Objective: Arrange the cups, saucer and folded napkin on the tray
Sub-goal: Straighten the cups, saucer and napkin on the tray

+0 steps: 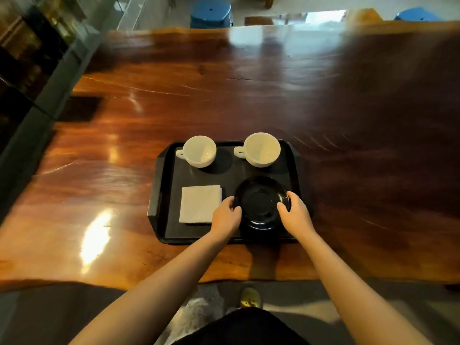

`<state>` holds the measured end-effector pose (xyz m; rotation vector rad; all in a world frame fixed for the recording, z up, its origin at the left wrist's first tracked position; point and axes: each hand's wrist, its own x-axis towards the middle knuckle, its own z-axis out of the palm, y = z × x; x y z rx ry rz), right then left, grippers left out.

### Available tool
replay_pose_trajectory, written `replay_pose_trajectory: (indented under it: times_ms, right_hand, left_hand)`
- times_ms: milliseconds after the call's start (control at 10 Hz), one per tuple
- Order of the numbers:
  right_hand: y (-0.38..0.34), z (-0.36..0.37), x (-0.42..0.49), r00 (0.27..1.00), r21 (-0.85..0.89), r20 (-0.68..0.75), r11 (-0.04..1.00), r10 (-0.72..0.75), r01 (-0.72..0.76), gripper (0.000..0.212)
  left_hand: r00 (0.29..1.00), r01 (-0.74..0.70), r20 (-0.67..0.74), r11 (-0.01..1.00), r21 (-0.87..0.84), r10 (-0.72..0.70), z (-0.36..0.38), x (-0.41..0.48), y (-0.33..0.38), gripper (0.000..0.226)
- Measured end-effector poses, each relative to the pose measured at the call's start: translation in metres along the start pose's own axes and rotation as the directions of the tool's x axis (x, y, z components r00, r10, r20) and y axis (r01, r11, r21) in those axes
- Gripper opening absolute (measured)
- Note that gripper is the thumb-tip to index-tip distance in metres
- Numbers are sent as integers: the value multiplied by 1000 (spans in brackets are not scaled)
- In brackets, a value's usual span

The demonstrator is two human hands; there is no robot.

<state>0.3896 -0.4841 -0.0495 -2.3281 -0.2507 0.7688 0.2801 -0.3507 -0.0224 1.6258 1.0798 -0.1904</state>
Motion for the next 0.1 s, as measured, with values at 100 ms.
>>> replay_pose_trajectory:
  times_ms: [100]
  right_hand:
    - [-8,-15,1,999,-131,42,991,-30,35,55]
  left_hand:
    - [1000,-6,-27,998,64,8,-5,-3,9,45]
